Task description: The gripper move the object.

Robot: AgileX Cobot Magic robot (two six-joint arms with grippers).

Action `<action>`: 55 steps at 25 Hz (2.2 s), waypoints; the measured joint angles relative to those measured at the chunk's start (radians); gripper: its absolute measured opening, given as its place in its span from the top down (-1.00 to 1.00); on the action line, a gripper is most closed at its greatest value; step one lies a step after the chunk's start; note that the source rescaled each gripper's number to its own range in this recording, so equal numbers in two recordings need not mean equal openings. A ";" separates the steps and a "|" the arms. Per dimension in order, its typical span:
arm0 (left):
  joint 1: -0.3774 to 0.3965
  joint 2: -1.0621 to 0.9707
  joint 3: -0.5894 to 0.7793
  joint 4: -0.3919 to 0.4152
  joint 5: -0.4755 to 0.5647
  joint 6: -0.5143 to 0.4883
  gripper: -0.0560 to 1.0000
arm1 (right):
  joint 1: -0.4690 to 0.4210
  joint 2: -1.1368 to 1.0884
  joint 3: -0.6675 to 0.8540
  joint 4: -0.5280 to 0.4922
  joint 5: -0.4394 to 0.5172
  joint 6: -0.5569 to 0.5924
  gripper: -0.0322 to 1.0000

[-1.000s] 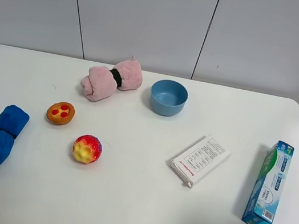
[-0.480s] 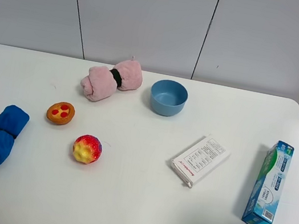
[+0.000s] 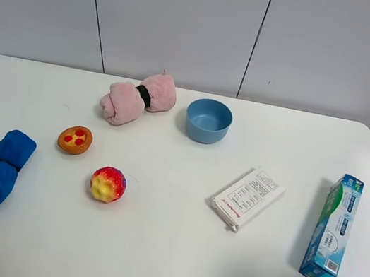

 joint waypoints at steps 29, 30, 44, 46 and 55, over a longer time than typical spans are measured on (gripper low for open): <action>-0.017 -0.387 0.163 -0.007 -0.066 0.003 -0.86 | 0.000 0.000 0.000 0.000 0.000 0.000 -1.00; -0.025 -0.391 0.163 -0.007 -0.066 0.003 -0.86 | 0.000 0.000 0.000 0.000 0.000 0.000 -1.00; -0.082 -0.393 0.164 -0.007 -0.066 0.002 -0.86 | 0.000 0.000 0.000 0.000 0.000 0.000 -1.00; -0.082 -0.393 0.164 -0.007 -0.066 0.002 -0.86 | 0.000 0.000 0.000 0.000 0.000 0.000 -1.00; -0.082 -0.393 0.164 -0.007 -0.066 0.000 -0.86 | 0.000 0.000 0.000 0.000 0.000 0.000 -1.00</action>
